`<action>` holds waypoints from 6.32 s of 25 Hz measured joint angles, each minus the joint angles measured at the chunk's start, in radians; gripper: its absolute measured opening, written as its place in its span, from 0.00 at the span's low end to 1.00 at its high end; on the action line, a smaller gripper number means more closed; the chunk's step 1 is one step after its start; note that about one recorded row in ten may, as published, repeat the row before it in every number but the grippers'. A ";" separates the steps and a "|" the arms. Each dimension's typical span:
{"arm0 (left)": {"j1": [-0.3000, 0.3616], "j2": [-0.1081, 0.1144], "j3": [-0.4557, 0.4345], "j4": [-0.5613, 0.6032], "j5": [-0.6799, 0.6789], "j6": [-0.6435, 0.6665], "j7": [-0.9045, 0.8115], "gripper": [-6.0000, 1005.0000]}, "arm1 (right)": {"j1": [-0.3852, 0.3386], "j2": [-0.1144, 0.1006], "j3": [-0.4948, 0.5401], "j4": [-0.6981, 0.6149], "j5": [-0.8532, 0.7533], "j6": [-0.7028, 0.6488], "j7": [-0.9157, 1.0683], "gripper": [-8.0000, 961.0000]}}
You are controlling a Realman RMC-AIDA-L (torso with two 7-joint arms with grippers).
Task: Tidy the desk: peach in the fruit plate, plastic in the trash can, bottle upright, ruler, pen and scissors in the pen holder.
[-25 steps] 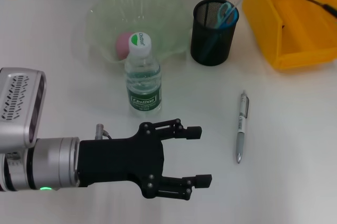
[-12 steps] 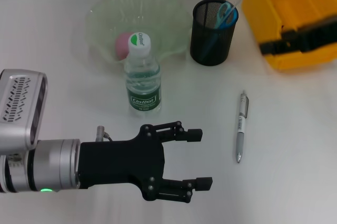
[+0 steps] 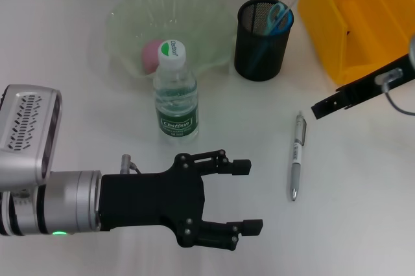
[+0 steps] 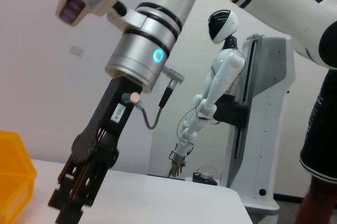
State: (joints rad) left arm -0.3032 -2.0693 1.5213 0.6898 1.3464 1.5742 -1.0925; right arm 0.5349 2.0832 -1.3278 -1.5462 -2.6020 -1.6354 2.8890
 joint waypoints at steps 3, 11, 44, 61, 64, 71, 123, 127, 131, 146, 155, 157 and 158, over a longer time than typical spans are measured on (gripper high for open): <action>0.000 0.000 0.000 -0.001 0.001 0.000 0.005 0.84 | 0.029 0.001 -0.017 0.065 -0.003 0.026 0.018 0.76; 0.006 0.000 0.001 -0.001 0.001 -0.001 0.016 0.84 | 0.134 0.002 -0.062 0.297 -0.040 0.130 0.047 0.76; 0.006 0.000 0.000 -0.026 0.000 -0.002 0.042 0.84 | 0.240 0.005 -0.088 0.563 -0.042 0.259 0.062 0.54; 0.007 0.000 0.000 -0.026 0.000 -0.002 0.042 0.84 | 0.258 0.005 -0.088 0.610 -0.039 0.279 0.055 0.45; 0.006 0.000 0.000 -0.026 0.000 -0.002 0.042 0.84 | 0.258 0.005 -0.088 0.613 -0.039 0.280 0.055 0.36; 0.003 0.000 0.000 -0.027 0.000 -0.002 0.042 0.84 | 0.258 0.004 -0.088 0.614 -0.039 0.276 0.055 0.27; 0.012 0.000 -0.025 -0.027 -0.006 -0.003 0.031 0.84 | 0.018 0.003 0.154 0.753 1.505 0.674 -1.620 0.22; 0.008 0.000 -0.035 -0.045 -0.008 -0.003 0.030 0.84 | 0.023 0.004 0.118 0.868 1.613 0.642 -1.834 0.23; 0.004 0.000 -0.052 -0.065 -0.010 0.006 0.029 0.84 | 0.015 0.006 0.035 0.928 1.702 0.627 -1.987 0.25; 0.011 -0.007 -0.046 -0.075 -0.013 0.012 0.030 0.84 | 0.072 0.009 -0.089 1.141 1.926 0.633 -2.241 0.30; 0.009 -0.006 -0.042 -0.076 -0.019 0.014 0.029 0.84 | 0.072 0.009 -0.094 1.174 1.928 0.632 -2.243 0.33; 0.011 -0.005 -0.042 -0.076 -0.020 0.020 0.029 0.84 | 0.060 0.010 -0.090 1.171 1.929 0.621 -2.242 0.34; 0.011 -0.005 -0.042 -0.076 -0.020 0.022 0.029 0.84 | 0.041 0.009 -0.089 1.158 1.929 0.596 -2.227 0.34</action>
State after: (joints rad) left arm -0.2923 -2.0740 1.4793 0.6134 1.3268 1.5965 -1.0631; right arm 0.5756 2.0924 -1.4164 -0.3881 -0.6730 -1.0394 0.6618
